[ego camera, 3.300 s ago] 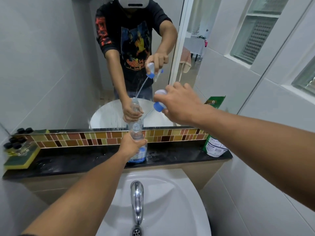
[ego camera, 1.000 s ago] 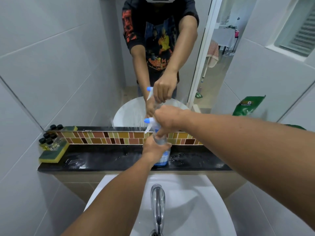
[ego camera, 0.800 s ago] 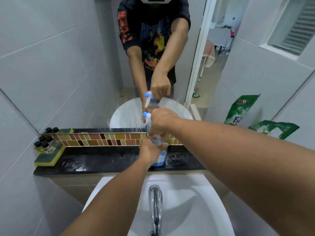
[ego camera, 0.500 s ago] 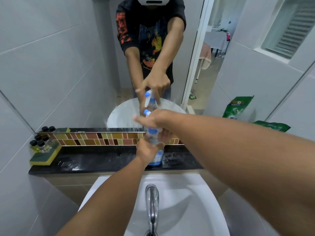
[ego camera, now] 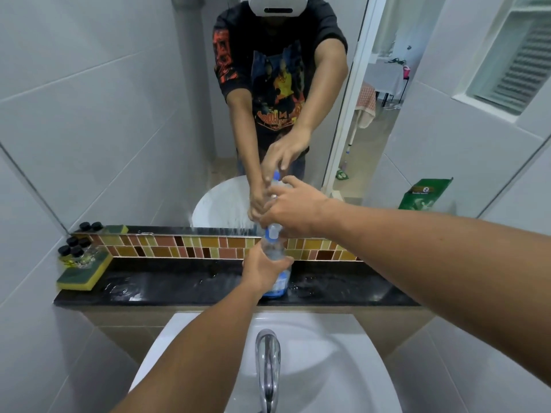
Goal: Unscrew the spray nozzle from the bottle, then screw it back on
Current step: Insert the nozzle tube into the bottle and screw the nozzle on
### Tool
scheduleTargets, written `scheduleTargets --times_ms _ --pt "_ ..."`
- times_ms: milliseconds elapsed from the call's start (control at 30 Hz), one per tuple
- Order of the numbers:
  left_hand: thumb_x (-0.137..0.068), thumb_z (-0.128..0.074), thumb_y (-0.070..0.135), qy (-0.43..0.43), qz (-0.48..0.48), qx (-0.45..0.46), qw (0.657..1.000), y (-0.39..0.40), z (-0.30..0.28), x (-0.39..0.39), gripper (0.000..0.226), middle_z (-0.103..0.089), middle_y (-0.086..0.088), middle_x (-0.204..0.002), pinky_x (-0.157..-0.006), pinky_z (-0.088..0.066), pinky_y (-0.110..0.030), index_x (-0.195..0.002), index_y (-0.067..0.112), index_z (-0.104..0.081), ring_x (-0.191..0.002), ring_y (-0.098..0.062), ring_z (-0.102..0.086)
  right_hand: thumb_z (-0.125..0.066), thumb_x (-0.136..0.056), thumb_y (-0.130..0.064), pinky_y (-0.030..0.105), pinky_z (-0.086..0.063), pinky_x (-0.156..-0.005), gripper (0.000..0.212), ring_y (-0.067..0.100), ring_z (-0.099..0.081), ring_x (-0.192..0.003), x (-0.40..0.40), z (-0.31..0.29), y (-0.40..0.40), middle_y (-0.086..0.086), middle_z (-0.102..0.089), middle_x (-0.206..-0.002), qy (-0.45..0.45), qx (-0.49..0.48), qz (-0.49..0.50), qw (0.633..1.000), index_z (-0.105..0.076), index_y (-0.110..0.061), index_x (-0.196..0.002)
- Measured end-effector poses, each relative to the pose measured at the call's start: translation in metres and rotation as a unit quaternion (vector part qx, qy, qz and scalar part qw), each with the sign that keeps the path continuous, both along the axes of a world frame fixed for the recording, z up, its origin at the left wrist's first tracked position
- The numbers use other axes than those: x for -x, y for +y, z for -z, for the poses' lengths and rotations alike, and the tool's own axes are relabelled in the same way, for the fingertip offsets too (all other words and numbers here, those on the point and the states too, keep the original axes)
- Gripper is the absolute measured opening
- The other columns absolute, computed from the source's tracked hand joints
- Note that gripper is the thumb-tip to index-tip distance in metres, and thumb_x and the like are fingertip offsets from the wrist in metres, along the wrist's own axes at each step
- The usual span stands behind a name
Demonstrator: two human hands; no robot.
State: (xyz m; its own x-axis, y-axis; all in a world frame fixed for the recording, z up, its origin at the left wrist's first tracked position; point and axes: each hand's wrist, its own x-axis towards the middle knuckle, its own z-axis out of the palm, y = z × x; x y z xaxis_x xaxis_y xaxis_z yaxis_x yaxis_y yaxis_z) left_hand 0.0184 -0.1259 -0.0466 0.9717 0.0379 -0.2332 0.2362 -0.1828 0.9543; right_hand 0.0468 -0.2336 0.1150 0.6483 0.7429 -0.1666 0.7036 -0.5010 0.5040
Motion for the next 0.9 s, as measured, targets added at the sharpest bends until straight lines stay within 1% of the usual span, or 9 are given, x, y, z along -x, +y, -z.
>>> scheduleTargets --times_ms 133,267,333,500,633,733,800,833,900 --pt "-0.081 -0.091 0.012 0.001 -0.002 0.017 1.000 -0.001 -0.001 0.001 0.034 -0.077 0.000 -0.102 -0.065 -0.054 -0.018 -0.104 0.022 -0.068 -0.095 -0.019 -0.074 -0.079 -0.083 -0.049 0.040 -0.041 -0.076 0.038 0.020 -0.062 -0.084 -0.011 0.010 0.004 -0.006 -0.066 -0.091 0.012 -0.033 0.005 0.999 -0.069 -0.029 -0.114" --pt "-0.081 -0.091 0.018 0.010 -0.002 -0.009 1.000 -0.002 0.002 0.000 0.036 -0.077 -0.005 -0.107 -0.090 -0.061 -0.039 -0.110 0.016 -0.068 -0.103 -0.024 -0.074 -0.083 -0.076 -0.055 0.026 -0.028 -0.046 0.049 0.006 -0.041 -0.054 -0.020 0.016 0.005 -0.011 -0.043 -0.065 0.065 -0.087 0.078 0.991 -0.047 -0.022 -0.073" --pt "-0.081 -0.091 0.019 0.015 -0.007 -0.003 1.000 -0.002 0.003 0.000 0.038 -0.078 -0.005 -0.108 -0.097 -0.060 -0.045 -0.111 0.017 -0.069 -0.105 -0.026 -0.074 -0.080 -0.077 -0.059 0.028 -0.029 -0.045 0.052 0.009 -0.047 -0.055 -0.019 0.018 0.007 -0.007 -0.050 -0.065 0.098 -0.117 0.122 0.981 -0.043 -0.024 -0.064" --pt "-0.080 -0.092 0.015 0.016 -0.010 0.015 1.000 -0.003 0.004 -0.003 0.049 -0.077 -0.005 -0.111 -0.086 -0.055 -0.033 -0.122 0.011 -0.067 -0.108 -0.026 -0.073 -0.080 -0.076 -0.053 0.028 -0.047 -0.055 0.045 0.015 -0.059 -0.059 -0.013 0.024 0.025 -0.002 -0.060 -0.069 0.113 -0.225 0.331 0.909 -0.051 -0.020 -0.069" --pt "-0.079 -0.091 0.002 0.022 -0.007 0.062 0.998 -0.002 0.004 -0.003 0.051 -0.076 -0.020 -0.120 -0.104 -0.057 -0.053 -0.124 -0.001 -0.069 -0.117 -0.040 -0.071 -0.075 -0.080 -0.041 0.037 -0.059 -0.076 0.031 0.022 -0.069 -0.071 -0.003 0.025 0.035 0.001 -0.069 -0.081 0.126 -0.274 0.434 0.849 -0.066 -0.013 -0.089" --pt "-0.082 -0.085 -0.006 0.026 -0.026 0.109 0.993 -0.001 0.004 -0.002 0.038 -0.073 -0.018 -0.119 -0.098 -0.062 -0.050 -0.114 0.004 -0.067 -0.112 -0.039 -0.072 -0.048 -0.087 -0.079 0.031 -0.057 -0.054 0.078 0.021 -0.071 -0.047 0.011 0.008 0.029 0.016 -0.072 -0.071 0.239 -0.301 0.469 0.795 -0.059 -0.003 -0.100" --pt "-0.081 -0.088 -0.001 0.006 -0.017 0.070 0.997 -0.003 0.004 -0.003 0.037 -0.075 -0.014 -0.116 -0.096 -0.062 -0.047 -0.108 0.013 -0.067 -0.113 -0.037 -0.073 -0.016 -0.079 -0.095 0.036 -0.060 -0.051 0.092 0.027 -0.072 -0.049 0.012 -0.008 0.019 0.024 -0.070 -0.089 0.341 -0.348 0.494 0.720 -0.049 -0.021 -0.124" --pt "-0.081 -0.090 0.004 0.002 -0.008 0.052 0.999 -0.003 0.004 -0.003 0.038 -0.077 -0.009 -0.113 -0.092 -0.061 -0.042 -0.107 0.018 -0.066 -0.112 -0.034 -0.073 -0.011 -0.078 -0.094 0.039 -0.063 -0.056 0.092 0.029 -0.076 -0.059 0.008 -0.016 0.010 0.021 -0.068 -0.103 0.339 -0.374 0.482 0.717 -0.046 -0.026 -0.129" --pt "-0.081 -0.092 0.017 0.009 -0.004 0.024 1.000 -0.003 0.001 0.000 0.040 -0.074 0.007 -0.105 -0.086 -0.053 -0.032 -0.108 0.027 -0.064 -0.107 -0.024 -0.070 -0.025 -0.090 -0.077 0.038 -0.063 -0.068 0.076 0.027 -0.077 -0.079 0.002 -0.026 -0.009 0.012 -0.063 -0.127 0.265 -0.373 0.389 0.800 -0.043 -0.024 -0.142"
